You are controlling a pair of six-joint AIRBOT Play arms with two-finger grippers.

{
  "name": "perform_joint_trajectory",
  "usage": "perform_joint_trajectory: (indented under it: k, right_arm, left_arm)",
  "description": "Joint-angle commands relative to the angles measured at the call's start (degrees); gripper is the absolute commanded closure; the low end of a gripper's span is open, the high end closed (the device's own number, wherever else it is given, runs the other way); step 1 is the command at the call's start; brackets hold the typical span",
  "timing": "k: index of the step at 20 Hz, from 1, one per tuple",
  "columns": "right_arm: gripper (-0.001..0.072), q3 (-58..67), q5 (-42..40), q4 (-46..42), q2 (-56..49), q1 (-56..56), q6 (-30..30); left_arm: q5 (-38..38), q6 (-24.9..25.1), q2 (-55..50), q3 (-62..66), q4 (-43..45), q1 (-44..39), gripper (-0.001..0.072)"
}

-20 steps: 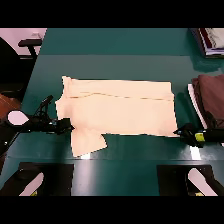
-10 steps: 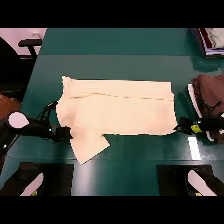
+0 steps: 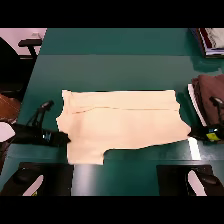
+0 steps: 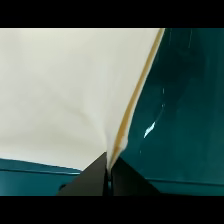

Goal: Fold the shirts.

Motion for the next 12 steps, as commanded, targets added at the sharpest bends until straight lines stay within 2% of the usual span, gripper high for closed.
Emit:
perform_joint_trajectory:
  k: [1,4,7,12]
  right_arm:
    - [0.0694,8.07,-3.76,0.66,-8.39,1.53,0.59]
    - [0.0694,18.6,-9.73,0.98,-22.4,6.19,0.59]
    - [0.0694,30.38,-9.9,1.01,-36.79,9.31,0.57]
    - [0.0692,43.32,-10.32,5.57,-50.34,9.09,0.59]
  left_arm:
    - [12.07,1.84,-6.54,6.64,9.53,-0.33,0.0686]
    - [22.21,5.31,-19.3,13.6,10.19,-0.26,0.0684]
    - [29.16,5.68,-31.21,19.98,10.71,-0.26,0.0684]
    - [34.99,5.64,-42.38,27.78,12.35,-0.26,0.0683]
